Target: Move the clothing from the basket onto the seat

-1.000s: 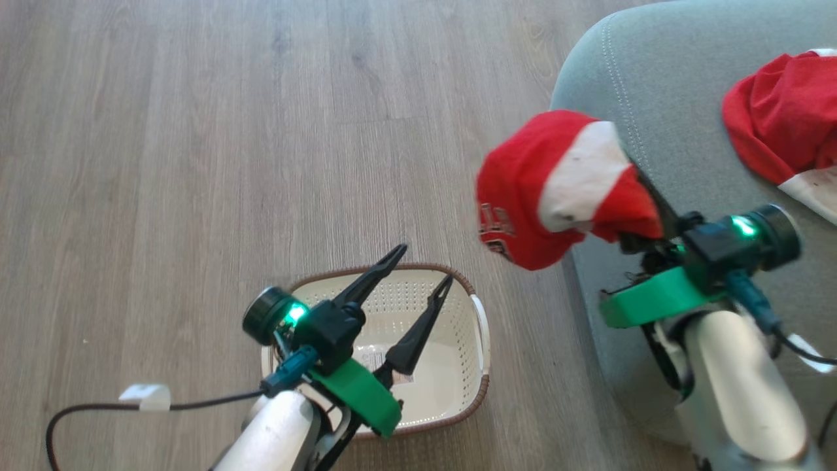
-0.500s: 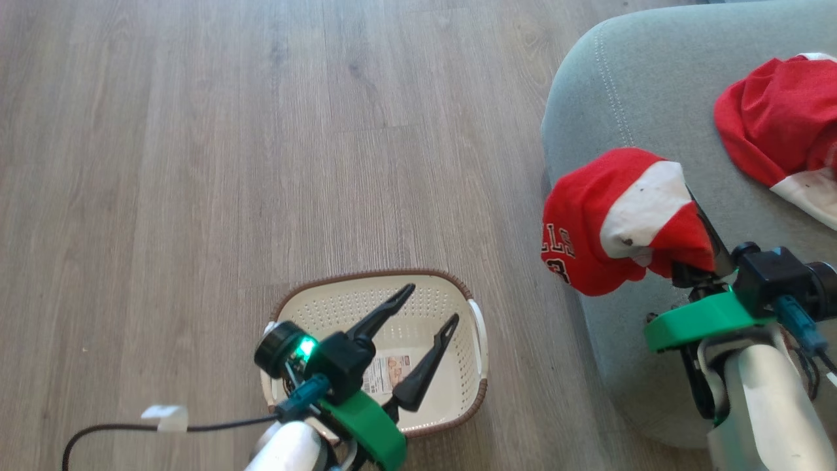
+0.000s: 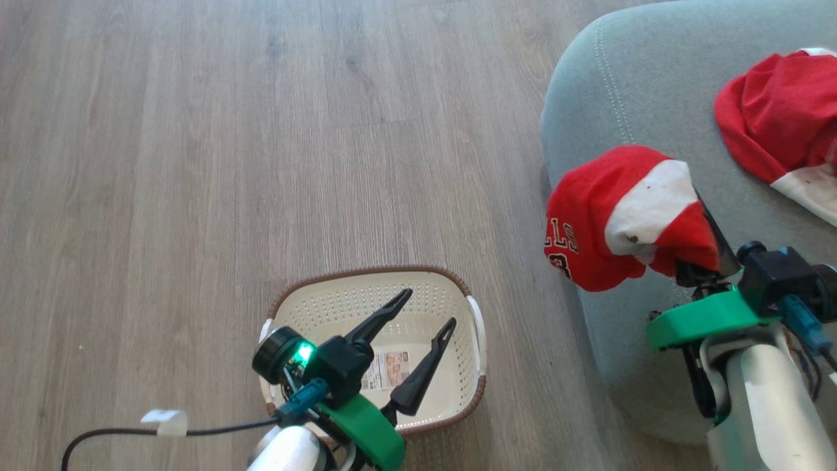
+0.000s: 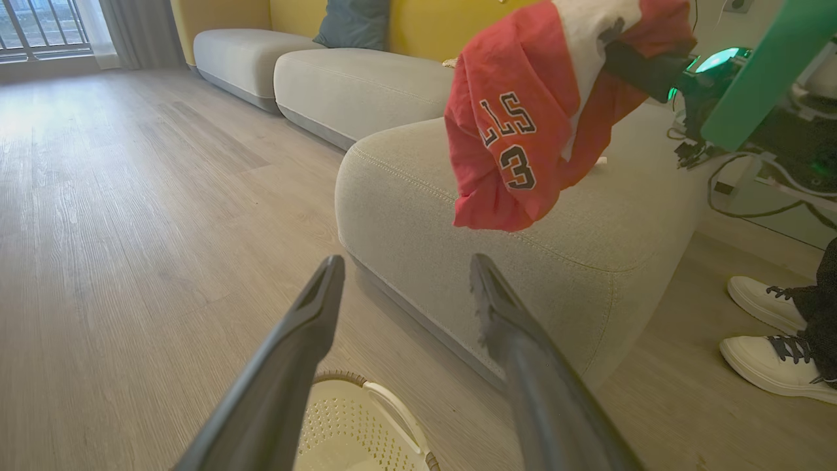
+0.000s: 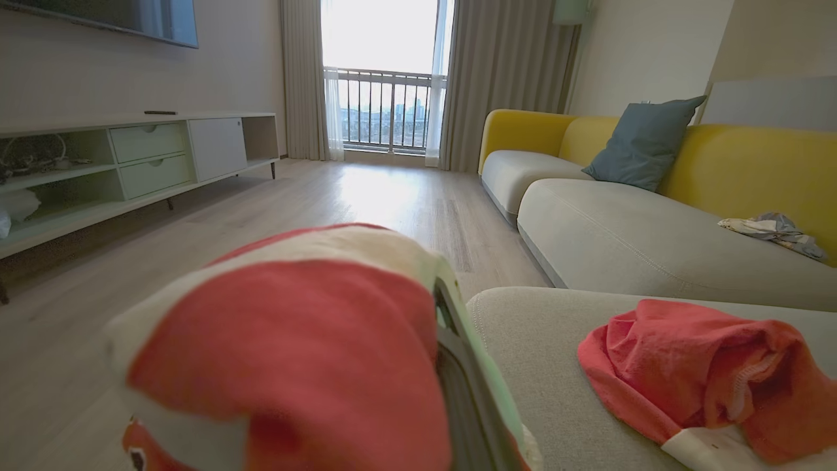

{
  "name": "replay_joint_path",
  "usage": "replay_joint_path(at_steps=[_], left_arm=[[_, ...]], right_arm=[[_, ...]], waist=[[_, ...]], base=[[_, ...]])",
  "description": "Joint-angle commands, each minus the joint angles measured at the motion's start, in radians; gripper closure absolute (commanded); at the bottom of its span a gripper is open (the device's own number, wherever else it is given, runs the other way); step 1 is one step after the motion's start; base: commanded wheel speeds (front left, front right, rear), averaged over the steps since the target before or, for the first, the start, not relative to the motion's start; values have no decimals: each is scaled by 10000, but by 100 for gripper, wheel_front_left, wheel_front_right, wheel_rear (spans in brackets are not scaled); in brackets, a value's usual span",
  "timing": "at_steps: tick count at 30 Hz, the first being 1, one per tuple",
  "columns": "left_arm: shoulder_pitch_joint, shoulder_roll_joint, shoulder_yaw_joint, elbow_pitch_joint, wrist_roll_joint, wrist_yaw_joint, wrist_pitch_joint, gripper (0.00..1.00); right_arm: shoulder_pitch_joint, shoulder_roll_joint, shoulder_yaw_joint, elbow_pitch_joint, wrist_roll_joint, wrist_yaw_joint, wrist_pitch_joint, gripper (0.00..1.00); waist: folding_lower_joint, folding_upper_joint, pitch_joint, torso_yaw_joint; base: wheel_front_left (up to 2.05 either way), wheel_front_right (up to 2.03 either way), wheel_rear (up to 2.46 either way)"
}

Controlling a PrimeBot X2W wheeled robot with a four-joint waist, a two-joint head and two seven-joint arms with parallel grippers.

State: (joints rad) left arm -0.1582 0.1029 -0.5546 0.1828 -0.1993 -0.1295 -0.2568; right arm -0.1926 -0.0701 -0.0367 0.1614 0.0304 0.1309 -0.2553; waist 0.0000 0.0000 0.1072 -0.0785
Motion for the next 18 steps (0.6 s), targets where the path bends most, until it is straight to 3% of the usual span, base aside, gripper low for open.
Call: replay_joint_path(at_steps=[1, 9, 18], left_arm=[[-273, 39, 318, -275, 20, -11, -49, 0], [-355, 30, 253, -356, 47, -11, -49, 0], [-484, 79, 377, -490, 100, -11, -49, 0]], right_arm=[[-288, 1, 101, -390, 30, -2, -65, 100], [-373, 4, -182, -570, -33, -2, -65, 100], [-386, 34, -418, -774, -44, -2, -65, 100]], waist=[[0, 0, 20, -36], [0, 0, 162, -579], [0, 0, 328, -1715]], base=[[0, 0, 0], [0, 0, 0], [0, 0, 0]])
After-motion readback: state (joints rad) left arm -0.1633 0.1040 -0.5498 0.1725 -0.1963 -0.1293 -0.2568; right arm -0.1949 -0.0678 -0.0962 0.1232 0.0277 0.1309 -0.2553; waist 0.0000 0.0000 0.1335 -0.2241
